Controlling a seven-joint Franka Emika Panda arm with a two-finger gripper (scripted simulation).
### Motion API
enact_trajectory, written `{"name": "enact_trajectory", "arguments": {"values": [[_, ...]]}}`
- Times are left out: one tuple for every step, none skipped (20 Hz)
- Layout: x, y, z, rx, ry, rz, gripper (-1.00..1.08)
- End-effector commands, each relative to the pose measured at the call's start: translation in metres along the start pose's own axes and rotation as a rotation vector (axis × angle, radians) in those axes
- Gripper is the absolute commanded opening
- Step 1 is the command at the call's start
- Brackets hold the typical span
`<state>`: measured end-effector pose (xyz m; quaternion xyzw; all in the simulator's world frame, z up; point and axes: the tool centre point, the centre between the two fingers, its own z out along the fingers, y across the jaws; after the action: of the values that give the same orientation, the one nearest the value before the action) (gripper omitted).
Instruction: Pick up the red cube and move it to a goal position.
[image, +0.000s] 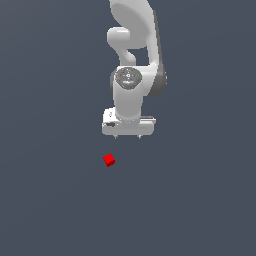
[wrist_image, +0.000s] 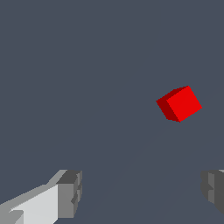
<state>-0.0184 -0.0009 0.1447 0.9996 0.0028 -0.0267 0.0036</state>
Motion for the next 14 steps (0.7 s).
{"name": "enact_trajectory", "arguments": {"values": [[0.000, 0.000, 0.000, 0.000, 0.000, 0.000, 1.00], [0.000, 0.000, 0.000, 0.000, 0.000, -0.001, 1.00], [0.000, 0.000, 0.000, 0.000, 0.000, -0.002, 1.00], [0.000, 0.001, 0.001, 0.000, 0.000, -0.005, 1.00], [0.000, 0.002, 0.002, 0.000, 0.001, -0.009, 1.00], [0.001, 0.002, 0.003, 0.000, 0.001, -0.014, 1.00], [0.001, 0.004, 0.004, 0.000, 0.002, -0.020, 1.00], [0.001, 0.005, 0.006, 0.000, 0.003, -0.027, 1.00], [0.001, 0.006, 0.008, -0.001, 0.003, -0.035, 1.00], [0.002, 0.008, 0.010, -0.001, 0.004, -0.045, 1.00], [0.002, 0.010, 0.012, -0.001, 0.005, -0.055, 1.00], [0.003, 0.012, 0.014, -0.001, 0.006, -0.067, 1.00], [0.004, 0.014, 0.017, -0.001, 0.007, -0.080, 1.00], [0.004, 0.017, 0.020, -0.001, 0.009, -0.094, 1.00]]}}
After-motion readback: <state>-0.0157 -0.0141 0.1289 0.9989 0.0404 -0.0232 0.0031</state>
